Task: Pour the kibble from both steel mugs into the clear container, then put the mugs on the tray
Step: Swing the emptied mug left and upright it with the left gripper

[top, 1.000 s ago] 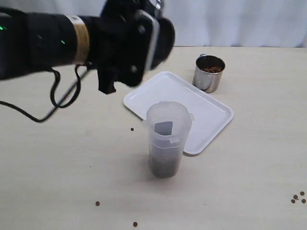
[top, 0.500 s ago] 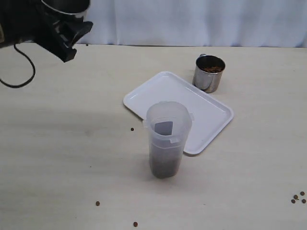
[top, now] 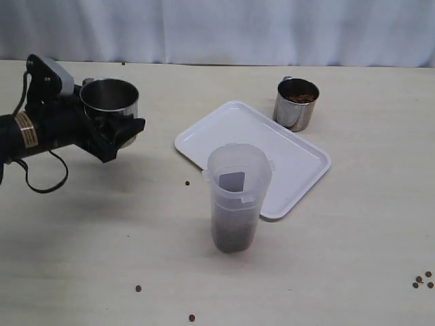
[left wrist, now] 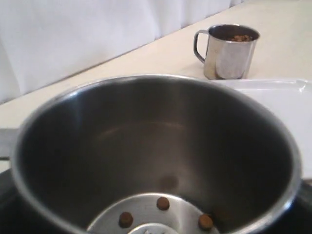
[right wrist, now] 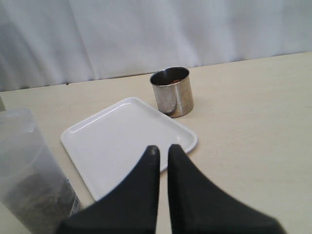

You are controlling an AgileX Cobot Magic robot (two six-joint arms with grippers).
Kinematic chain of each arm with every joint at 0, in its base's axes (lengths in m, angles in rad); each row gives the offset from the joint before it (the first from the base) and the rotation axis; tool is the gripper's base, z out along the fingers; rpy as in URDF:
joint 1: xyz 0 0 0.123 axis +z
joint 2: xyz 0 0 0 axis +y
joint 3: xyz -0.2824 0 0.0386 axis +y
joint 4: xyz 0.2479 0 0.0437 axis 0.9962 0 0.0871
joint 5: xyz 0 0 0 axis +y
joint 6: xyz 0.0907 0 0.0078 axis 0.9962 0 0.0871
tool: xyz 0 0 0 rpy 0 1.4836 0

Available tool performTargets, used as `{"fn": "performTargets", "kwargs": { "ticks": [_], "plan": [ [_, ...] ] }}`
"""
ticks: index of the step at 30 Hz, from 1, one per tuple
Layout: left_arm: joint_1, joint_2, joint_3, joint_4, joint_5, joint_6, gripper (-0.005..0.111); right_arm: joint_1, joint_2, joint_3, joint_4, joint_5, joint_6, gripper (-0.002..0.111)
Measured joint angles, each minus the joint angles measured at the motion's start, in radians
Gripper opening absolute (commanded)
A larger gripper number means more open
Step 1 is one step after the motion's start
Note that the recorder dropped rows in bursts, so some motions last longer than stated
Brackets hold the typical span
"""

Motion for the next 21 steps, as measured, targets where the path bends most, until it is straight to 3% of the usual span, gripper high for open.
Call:
{"fn": "performTargets", "kwargs": {
  "ticks": [7,21],
  "plan": [
    [0.007,0.227,-0.016,-0.002,-0.078,0.290,0.000,0.000,0.000,0.000,0.000,0.000,0.000,0.005],
    [0.008,0.295,-0.053,0.051,-0.111,0.285,0.000,0.000,0.000,0.000,0.000,0.000,0.000,0.005]
  ]
}}
